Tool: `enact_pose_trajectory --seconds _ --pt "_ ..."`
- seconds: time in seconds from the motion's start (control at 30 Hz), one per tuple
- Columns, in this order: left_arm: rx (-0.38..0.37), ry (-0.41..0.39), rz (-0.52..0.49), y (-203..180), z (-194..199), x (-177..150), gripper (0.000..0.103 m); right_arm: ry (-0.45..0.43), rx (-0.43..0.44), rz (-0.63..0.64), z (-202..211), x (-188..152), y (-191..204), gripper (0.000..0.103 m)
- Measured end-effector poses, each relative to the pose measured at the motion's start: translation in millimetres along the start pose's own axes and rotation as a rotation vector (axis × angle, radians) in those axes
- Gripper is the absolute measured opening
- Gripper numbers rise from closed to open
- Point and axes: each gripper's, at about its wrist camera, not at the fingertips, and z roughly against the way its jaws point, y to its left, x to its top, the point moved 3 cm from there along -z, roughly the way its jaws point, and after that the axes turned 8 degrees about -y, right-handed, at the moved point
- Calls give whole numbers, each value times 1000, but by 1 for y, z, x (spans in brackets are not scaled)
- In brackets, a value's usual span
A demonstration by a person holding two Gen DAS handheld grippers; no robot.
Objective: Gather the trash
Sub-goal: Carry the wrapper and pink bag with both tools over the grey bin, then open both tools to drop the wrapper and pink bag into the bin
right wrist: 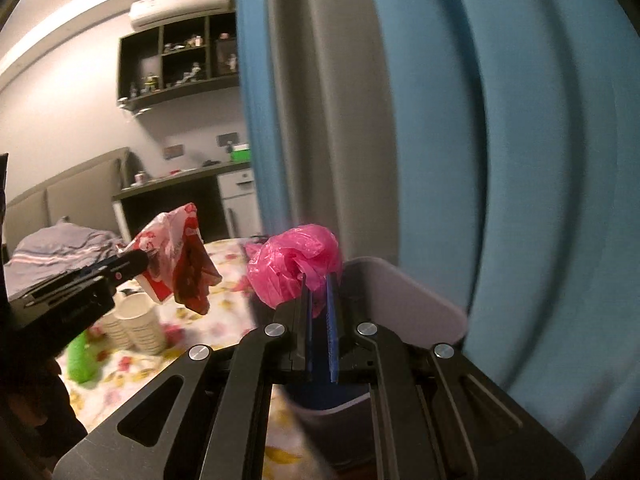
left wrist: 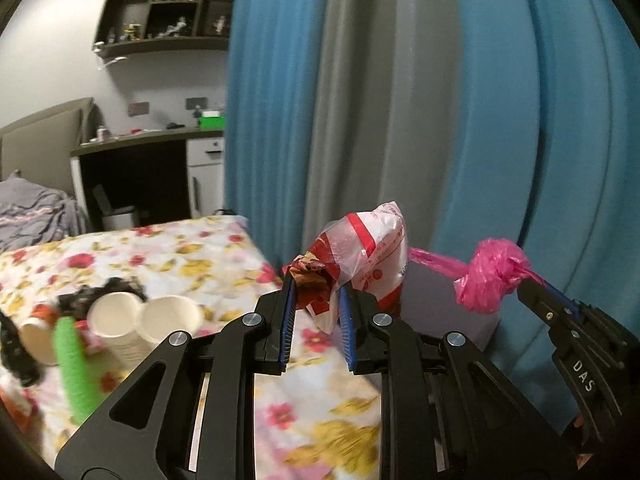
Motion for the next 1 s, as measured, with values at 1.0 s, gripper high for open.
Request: enact_pose_trajectory --seconds 1.0 --pt "-83 146 -22 -43 -87 -47 21 100 -79 -13 -62 -26 -24 7"
